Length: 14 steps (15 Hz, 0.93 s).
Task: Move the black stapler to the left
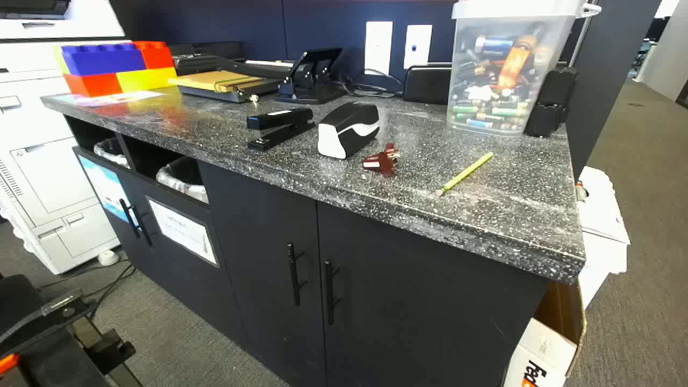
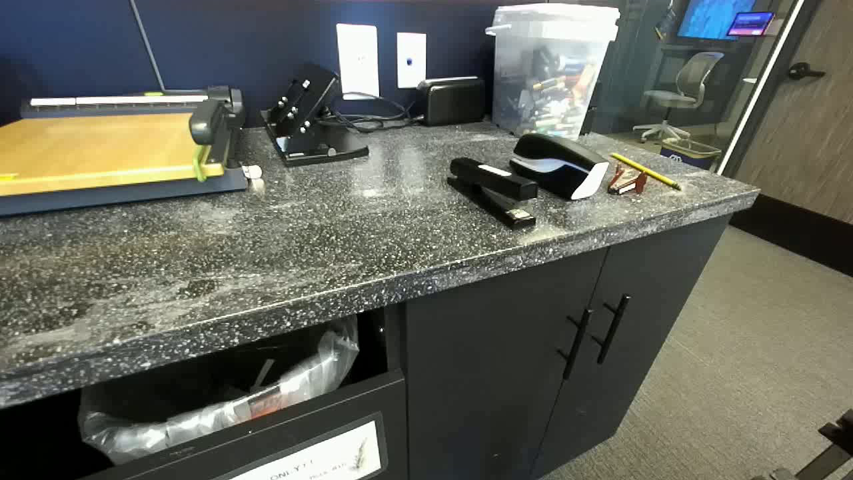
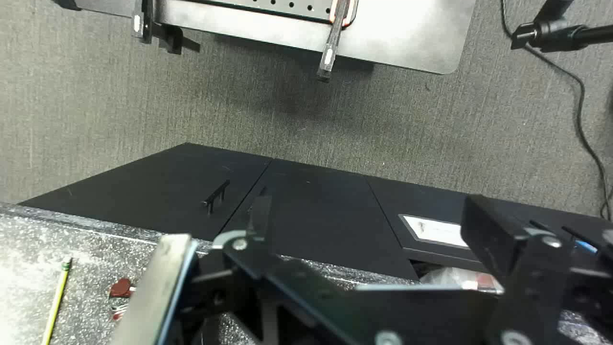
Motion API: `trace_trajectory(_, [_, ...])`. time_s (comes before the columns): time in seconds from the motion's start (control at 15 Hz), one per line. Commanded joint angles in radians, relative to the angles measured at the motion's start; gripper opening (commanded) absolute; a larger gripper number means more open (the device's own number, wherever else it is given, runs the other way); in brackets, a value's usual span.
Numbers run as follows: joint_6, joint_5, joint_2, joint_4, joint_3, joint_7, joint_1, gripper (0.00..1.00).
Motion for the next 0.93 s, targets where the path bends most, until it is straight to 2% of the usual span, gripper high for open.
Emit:
trace_trajectory(0.0, [-0.002,-0.002,0.001,0.004,-0.013,0.003,0.015,1.00])
trace_trajectory(0.4, [-0.002,-0.002,0.001,0.006,-0.013,0.003,0.015,1.00])
trace_trajectory(0.73, [0.048,-0.002,0.114,0.129,-0.016,0.019,0.010,1.00])
trace_trajectory(0.87, [0.088,-0.010,0.204,0.213,-0.019,0.036,0.010,1.00])
